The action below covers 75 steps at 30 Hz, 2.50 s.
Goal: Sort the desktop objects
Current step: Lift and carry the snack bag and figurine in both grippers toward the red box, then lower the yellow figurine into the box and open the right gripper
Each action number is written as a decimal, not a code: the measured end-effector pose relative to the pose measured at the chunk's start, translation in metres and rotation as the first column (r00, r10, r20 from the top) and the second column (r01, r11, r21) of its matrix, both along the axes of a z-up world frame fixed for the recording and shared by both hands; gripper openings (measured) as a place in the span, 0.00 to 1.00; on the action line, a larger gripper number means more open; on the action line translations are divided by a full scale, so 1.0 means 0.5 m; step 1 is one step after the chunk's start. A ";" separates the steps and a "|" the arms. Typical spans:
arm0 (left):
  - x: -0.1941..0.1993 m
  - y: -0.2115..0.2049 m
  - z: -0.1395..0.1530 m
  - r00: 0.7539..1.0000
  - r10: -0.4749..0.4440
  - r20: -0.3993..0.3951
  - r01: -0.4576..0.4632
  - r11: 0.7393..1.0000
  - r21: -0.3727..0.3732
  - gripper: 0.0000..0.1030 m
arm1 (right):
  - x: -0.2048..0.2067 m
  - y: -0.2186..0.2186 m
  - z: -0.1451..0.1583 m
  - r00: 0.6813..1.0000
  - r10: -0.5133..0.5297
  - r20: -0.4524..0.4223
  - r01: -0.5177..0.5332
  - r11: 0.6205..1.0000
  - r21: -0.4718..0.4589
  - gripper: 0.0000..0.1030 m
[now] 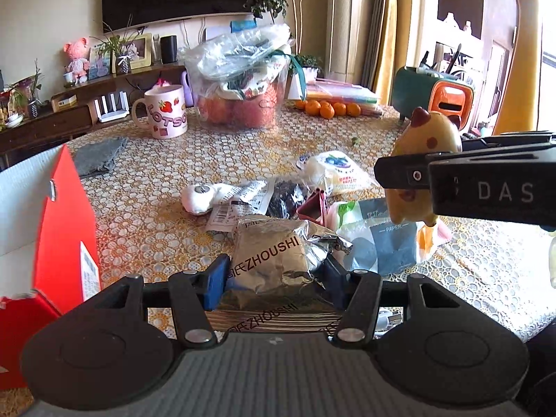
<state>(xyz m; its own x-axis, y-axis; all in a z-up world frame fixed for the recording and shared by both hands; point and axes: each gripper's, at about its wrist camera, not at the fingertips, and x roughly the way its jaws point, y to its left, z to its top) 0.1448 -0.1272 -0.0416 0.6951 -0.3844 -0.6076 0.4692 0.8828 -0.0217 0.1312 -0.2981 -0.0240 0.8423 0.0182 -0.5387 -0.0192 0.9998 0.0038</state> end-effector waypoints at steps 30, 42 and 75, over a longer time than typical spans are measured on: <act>-0.091 0.290 0.184 0.988 0.131 0.079 -0.127 0.991 -0.044 0.54 | -0.047 0.177 0.132 0.979 0.203 0.033 -0.204 0.978 0.039 0.46; -0.060 0.423 0.194 0.967 0.241 0.078 -0.241 0.970 -0.014 0.54 | 0.006 0.289 0.154 0.948 0.318 0.020 -0.319 0.948 0.023 0.46; 0.208 0.549 0.079 0.944 0.328 -0.028 -0.312 0.917 0.248 0.54 | 0.170 0.541 0.033 0.862 0.488 -0.139 -0.501 0.862 -0.079 0.45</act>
